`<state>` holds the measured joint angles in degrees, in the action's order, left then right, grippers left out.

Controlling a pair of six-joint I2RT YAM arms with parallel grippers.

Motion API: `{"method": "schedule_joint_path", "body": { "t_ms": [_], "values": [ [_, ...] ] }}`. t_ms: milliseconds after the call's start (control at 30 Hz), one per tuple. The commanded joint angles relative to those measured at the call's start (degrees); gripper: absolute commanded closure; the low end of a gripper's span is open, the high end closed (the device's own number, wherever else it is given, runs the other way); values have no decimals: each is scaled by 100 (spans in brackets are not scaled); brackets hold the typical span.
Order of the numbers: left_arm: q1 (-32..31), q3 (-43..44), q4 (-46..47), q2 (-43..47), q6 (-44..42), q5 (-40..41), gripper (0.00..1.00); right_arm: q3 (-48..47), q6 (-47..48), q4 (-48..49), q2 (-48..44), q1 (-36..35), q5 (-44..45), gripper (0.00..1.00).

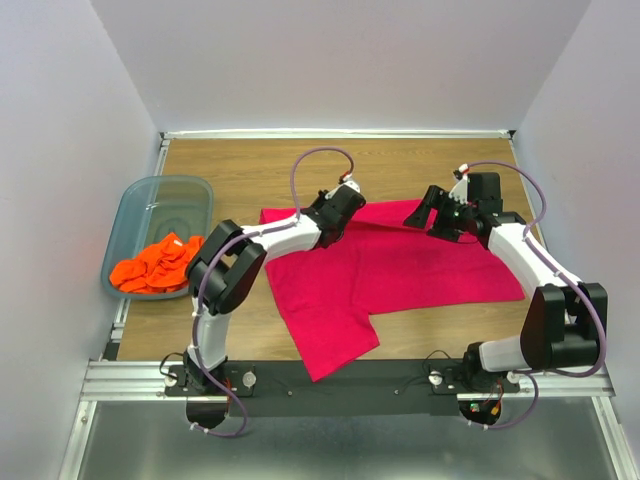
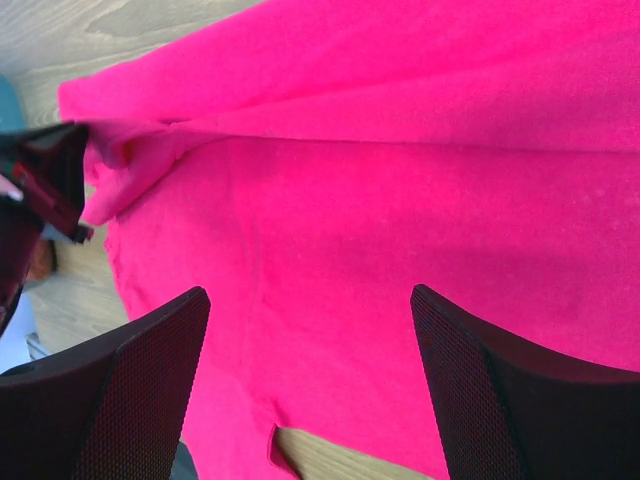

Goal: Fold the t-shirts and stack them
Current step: Fold the tshirt

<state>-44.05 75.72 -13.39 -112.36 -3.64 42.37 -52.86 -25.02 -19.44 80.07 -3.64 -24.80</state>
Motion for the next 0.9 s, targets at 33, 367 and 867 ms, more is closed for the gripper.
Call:
{"method": "schedule_joint_path", "body": {
  "t_ms": [33,367,867],
  "values": [
    [134,460,-23,-243,21,0,80,92,32,-104,-18,3,-210,11],
    [134,-232,-94,908,979,-1177,44,145,67,-104,26,-5,-201,11],
    [547,-216,-182,496,1700,-3032,54,188,67,-104,17,-5,-166,11]
  ]
}}
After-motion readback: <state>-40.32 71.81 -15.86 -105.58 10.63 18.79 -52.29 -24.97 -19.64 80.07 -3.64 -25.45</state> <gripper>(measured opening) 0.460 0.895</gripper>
